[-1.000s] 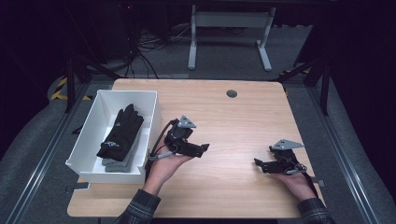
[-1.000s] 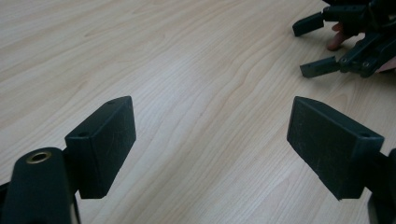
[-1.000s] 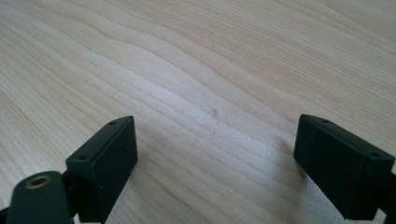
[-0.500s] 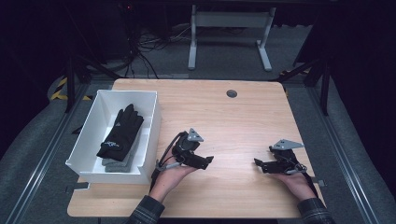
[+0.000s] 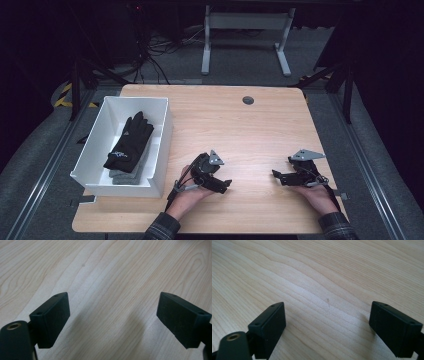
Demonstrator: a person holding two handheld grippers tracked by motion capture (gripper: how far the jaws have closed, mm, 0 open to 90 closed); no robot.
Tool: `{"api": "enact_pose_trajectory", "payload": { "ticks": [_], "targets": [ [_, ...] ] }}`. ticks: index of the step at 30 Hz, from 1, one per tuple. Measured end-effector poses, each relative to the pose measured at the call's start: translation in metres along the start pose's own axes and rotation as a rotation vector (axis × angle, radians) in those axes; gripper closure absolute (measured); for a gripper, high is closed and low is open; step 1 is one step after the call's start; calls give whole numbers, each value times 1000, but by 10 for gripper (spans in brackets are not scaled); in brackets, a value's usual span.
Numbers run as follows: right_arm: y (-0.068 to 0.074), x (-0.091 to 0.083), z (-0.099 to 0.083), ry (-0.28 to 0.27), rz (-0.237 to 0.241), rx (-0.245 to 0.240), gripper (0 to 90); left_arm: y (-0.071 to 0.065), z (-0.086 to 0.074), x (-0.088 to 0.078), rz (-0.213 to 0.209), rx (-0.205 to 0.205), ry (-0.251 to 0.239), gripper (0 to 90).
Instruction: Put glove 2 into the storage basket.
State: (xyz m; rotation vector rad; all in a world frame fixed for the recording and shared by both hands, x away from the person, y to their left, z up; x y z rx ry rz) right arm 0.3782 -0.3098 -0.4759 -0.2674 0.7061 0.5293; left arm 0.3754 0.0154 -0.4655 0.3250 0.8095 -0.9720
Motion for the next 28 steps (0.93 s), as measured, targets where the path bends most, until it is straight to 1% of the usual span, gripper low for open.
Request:
{"api": "enact_pose_trajectory", "payload": {
  "ticks": [1,2,5,6,8,9,10,11,13,18,28],
  "targets": [
    [0,0,0,0,0,0,142,0,0,0,0,0,0,100],
    [0,0,0,-1,2,0,143,-1,-1,3,3,13,9,89],
    [0,0,0,-2,3,0,143,-1,-4,7,3,19,4,65],
    [0,0,0,0,1,-1,143,-1,-5,9,6,19,12,44],
    [0,0,0,-1,2,0,144,-3,-8,13,23,44,16,10],
    [0,0,0,-1,2,0,144,-3,-8,13,23,44,16,9],
    [0,0,0,0,1,-1,144,-4,-9,14,27,53,14,0],
    [0,0,0,0,1,-1,144,-4,-9,14,27,53,14,0],
    [0,0,0,-1,3,0,144,-3,-12,14,21,59,-13,0],
    [0,0,0,-1,3,-1,144,-3,-13,13,17,66,-12,0],
    [0,0,0,0,1,0,144,-3,-13,13,15,65,-10,0]
  ]
}}
Point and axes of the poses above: each handheld gripper's, and its own axes: x roughly forward along the jaws, z roughly out of its top, y roughly to its left, the point moved 1 cm from there along x, roughly forward along the jaws, and after that the axes turned 2 degrees about -z, right-handed, at the moved point
